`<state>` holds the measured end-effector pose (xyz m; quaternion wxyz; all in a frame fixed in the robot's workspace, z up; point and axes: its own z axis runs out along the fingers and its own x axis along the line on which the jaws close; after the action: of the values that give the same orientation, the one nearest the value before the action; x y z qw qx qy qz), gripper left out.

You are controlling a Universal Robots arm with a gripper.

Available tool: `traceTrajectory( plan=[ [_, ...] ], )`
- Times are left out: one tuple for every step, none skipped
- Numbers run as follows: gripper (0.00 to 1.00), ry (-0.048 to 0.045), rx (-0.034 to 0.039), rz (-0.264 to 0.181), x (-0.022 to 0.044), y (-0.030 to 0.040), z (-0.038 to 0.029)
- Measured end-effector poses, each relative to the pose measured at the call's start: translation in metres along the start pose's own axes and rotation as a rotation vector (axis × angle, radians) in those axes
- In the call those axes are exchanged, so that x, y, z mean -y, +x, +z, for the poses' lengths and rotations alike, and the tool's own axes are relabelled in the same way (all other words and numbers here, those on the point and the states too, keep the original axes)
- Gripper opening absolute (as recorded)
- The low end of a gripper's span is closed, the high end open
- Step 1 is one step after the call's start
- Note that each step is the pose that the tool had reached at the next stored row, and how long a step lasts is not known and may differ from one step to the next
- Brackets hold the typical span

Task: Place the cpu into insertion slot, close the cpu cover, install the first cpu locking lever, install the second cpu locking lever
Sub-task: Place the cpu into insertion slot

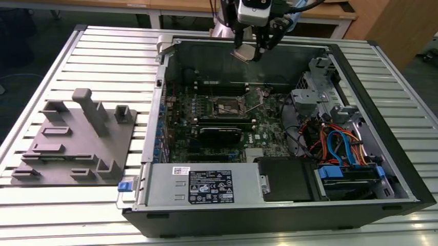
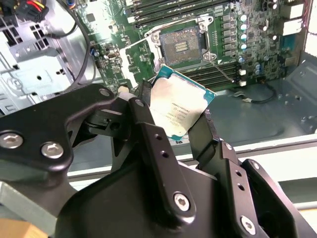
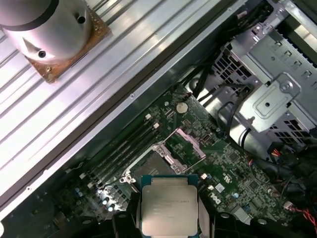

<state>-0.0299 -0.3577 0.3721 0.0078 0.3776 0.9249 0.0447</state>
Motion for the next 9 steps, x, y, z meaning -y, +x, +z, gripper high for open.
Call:
traceTrajectory(
  plan=[
    [0.54,0.0,0.0001,0.002,0.0,0.0,0.0],
    [0.54,0.0,0.0002,0.002,0.0,0.0,0.0],
    [0.54,0.0,0.0002,0.002,0.0,0.0,0.0],
    [0.54,0.0,0.0003,0.002,0.0,0.0,0.0],
    [0.54,0.0,0.0003,0.002,0.0,0.0,0.0],
    [0.54,0.0,0.0003,0.002,0.0,0.0,0.0],
    [0.54,0.0,0.0003,0.002,0.0,0.0,0.0],
    [0.54,0.0,0.0003,0.002,0.0,0.0,0.0],
    [0.54,0.0,0.0003,0.002,0.0,0.0,0.0]
  ],
)
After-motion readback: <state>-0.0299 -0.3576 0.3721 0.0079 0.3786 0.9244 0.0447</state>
